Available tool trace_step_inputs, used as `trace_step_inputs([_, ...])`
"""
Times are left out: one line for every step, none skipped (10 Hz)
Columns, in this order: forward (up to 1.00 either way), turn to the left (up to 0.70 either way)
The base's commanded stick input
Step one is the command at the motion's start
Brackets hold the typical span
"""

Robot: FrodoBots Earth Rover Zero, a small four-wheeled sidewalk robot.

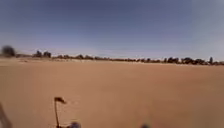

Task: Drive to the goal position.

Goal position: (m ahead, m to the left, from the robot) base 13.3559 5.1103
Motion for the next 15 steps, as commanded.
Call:
trace_step_inputs([0.70, 0.00])
trace_step_inputs([0.70, 0.00])
trace_step_inputs([0.70, 0.00])
trace_step_inputs([0.70, 0.00])
trace_step_inputs([0.70, 0.35])
trace_step_inputs([0.70, 0.35])
trace_step_inputs([0.70, 0.35])
trace_step_inputs([0.70, 0.34])
trace_step_inputs([0.70, 0.03])
trace_step_inputs([0.70, 0.00])
trace_step_inputs([0.70, 0.00])
trace_step_inputs([0.70, 0.00])
trace_step_inputs([0.70, 0.00])
trace_step_inputs([0.70, 0.00])
trace_step_inputs([0.70, 0.00])
